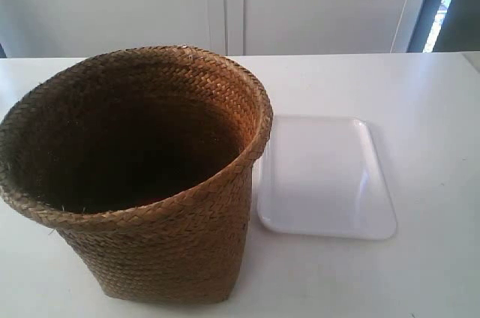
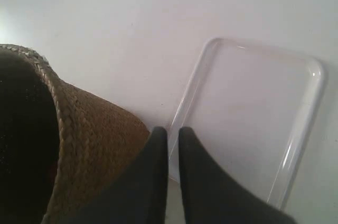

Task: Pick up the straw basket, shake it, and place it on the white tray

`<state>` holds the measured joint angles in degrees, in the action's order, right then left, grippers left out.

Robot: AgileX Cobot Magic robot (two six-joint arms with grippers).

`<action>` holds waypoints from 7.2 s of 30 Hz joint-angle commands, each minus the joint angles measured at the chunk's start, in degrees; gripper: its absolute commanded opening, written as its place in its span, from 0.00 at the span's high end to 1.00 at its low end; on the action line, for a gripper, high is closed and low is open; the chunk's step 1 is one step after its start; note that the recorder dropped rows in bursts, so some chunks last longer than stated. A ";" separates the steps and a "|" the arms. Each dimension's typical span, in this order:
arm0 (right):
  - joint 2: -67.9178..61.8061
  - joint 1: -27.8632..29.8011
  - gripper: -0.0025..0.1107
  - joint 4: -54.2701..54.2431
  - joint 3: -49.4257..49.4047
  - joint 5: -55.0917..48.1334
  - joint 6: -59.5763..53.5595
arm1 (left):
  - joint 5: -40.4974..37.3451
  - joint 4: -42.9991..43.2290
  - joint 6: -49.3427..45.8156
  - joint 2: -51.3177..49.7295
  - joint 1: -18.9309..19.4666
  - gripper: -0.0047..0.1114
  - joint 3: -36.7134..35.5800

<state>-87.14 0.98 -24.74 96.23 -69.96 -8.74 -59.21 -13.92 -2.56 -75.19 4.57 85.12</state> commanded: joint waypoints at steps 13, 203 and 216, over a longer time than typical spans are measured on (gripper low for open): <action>0.27 0.10 0.91 -0.11 0.37 0.00 -0.49 | 2.11 -0.66 -0.30 0.62 -0.03 0.96 0.15; 6.98 -30.94 0.98 24.37 -23.56 28.64 14.30 | 25.15 -17.21 -19.48 18.00 -9.96 0.96 -25.99; 8.45 -31.19 0.98 20.21 -30.03 36.21 9.14 | 30.86 -14.69 -16.34 19.56 -9.85 0.96 -29.02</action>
<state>-81.01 -30.28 -5.25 65.74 -34.63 1.93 -31.58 -27.01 -18.11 -57.06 -5.10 55.32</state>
